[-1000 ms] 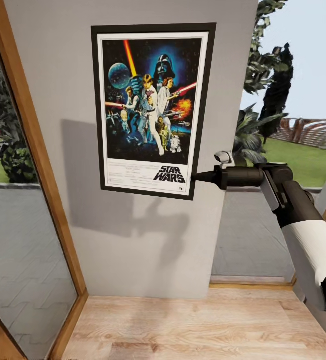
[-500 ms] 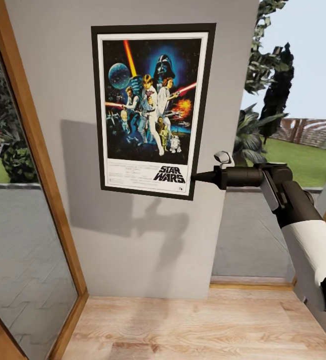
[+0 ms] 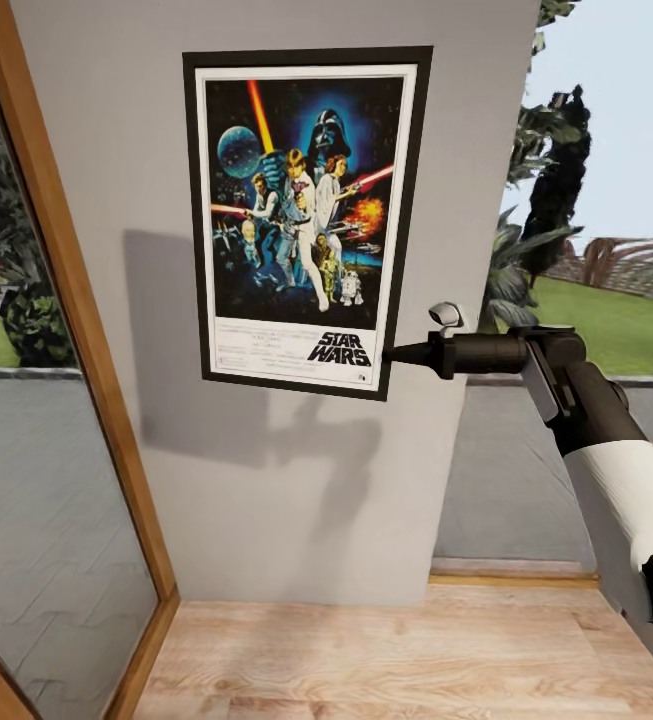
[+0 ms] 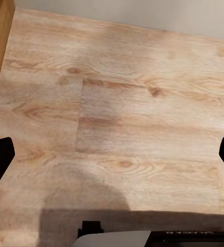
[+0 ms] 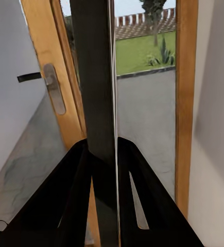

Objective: Pick up the poster from the kitchen countertop and hang it on one of the wall nails in the kitchen.

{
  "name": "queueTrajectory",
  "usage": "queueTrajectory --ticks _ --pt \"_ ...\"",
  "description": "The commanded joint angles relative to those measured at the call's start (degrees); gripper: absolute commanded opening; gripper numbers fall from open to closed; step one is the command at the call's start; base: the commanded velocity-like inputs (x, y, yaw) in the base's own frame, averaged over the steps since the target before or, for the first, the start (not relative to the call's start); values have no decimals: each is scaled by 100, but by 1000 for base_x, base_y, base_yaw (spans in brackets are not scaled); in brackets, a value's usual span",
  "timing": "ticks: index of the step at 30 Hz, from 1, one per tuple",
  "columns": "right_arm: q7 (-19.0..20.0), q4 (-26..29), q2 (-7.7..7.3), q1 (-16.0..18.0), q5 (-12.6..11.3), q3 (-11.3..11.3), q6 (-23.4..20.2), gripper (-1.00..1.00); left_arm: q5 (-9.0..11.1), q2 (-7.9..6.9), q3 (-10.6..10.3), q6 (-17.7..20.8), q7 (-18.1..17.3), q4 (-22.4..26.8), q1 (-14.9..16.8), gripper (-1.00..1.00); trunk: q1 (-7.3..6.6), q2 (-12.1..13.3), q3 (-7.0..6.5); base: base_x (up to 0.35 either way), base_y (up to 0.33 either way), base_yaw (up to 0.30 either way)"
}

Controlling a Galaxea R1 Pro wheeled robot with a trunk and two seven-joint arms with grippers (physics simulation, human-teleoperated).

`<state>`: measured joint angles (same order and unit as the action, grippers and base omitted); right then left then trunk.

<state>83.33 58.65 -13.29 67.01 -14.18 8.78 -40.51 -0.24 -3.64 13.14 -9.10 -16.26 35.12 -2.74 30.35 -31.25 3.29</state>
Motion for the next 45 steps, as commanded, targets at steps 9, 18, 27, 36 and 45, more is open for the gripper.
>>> queueTrajectory --ticks 9,18,27,36,45 --pt "8 -2 -7 6 -50 18 -80 -100 -1 3 31 -4 -37 12 1 100 4 -9 10 76 50 0" --pt "8 -2 -7 5 -50 18 -80 -100 -3 3 29 -4 -39 13 1 100 4 -9 10 108 87 0" --pt "3 -2 -7 5 -50 18 -80 -100 -3 3 30 -4 -35 13 1 100 4 -9 10 29 24 0" --pt "-1 -1 -7 5 -50 18 -80 -100 -2 3 31 -4 -35 15 1 100 4 -9 10 128 75 0" --pt "-1 7 -7 5 -50 10 -80 -100 -2 3 31 -4 -35 21 1 100 4 -9 10 17 10 0"
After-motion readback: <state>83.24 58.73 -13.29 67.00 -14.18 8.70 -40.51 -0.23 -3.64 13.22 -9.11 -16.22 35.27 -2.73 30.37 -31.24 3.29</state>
